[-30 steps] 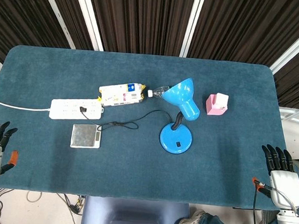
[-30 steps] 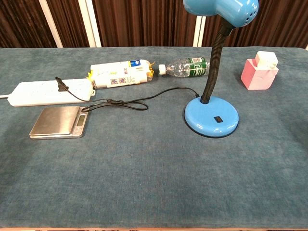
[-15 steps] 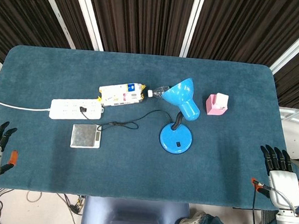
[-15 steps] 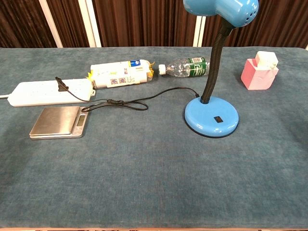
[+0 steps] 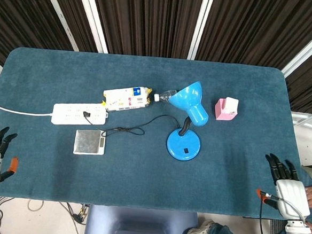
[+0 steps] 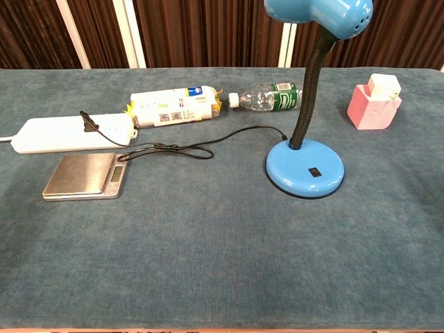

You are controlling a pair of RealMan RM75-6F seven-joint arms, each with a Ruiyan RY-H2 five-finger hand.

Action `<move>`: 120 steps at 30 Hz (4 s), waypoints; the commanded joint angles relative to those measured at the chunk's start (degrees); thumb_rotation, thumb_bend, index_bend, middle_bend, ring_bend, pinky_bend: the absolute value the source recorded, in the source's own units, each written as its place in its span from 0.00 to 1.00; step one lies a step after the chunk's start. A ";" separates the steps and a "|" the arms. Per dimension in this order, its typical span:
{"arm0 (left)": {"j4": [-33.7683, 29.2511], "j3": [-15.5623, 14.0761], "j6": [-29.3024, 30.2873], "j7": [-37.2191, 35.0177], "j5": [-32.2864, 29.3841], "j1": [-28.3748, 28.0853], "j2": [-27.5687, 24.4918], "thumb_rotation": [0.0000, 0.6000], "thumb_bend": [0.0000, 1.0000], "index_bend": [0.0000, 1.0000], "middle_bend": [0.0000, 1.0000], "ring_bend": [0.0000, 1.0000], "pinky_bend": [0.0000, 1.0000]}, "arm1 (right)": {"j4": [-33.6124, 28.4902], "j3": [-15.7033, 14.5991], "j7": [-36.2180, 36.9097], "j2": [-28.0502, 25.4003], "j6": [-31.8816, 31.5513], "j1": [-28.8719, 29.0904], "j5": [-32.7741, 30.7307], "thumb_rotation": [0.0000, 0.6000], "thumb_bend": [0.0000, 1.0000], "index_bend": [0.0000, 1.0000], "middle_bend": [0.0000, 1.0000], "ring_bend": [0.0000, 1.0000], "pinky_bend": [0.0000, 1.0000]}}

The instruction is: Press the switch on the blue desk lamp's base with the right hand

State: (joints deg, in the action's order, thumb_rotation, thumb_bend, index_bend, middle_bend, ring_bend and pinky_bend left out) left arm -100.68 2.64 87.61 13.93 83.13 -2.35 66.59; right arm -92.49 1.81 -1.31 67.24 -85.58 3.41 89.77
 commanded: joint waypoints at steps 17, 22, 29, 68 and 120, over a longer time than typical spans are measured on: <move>-0.31 -0.06 -0.43 0.21 -0.31 -0.15 0.03 1.00 0.47 0.17 0.04 0.00 0.00 | -4.24 3.01 -4.41 3.43 21.85 14.21 -5.26 1.00 0.36 0.00 0.58 0.67 0.54; -0.33 -0.01 -0.63 -0.06 -0.54 -0.21 -0.10 1.00 0.47 0.17 0.04 0.00 0.00 | -3.87 4.53 -9.89 6.59 26.91 17.72 -10.34 1.00 0.40 0.00 0.61 0.70 0.61; -0.32 0.09 -0.72 -0.23 -0.77 -0.25 -0.17 1.00 0.47 0.17 0.04 0.00 0.00 | -3.64 5.91 -16.68 8.81 31.62 21.28 -18.34 1.00 0.42 0.00 0.62 0.70 0.68; -0.24 0.23 -0.71 -0.51 -0.98 -0.33 -0.30 1.00 0.47 0.17 0.04 0.00 0.00 | -3.06 2.92 -30.73 16.26 33.11 29.71 -30.82 1.00 0.42 0.00 0.62 0.70 0.91; -0.36 0.35 -0.41 -0.06 -1.02 -0.38 -0.22 1.00 0.47 0.17 0.04 0.00 0.00 | -15.54 -4.47 -7.97 -6.48 6.31 13.85 -6.84 1.00 0.37 0.00 0.07 0.03 0.00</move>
State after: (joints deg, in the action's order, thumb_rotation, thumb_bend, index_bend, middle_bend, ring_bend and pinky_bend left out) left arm -101.04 3.00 87.20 13.83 82.10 -2.73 66.35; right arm -108.90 0.60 -16.91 64.30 -71.57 23.27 74.07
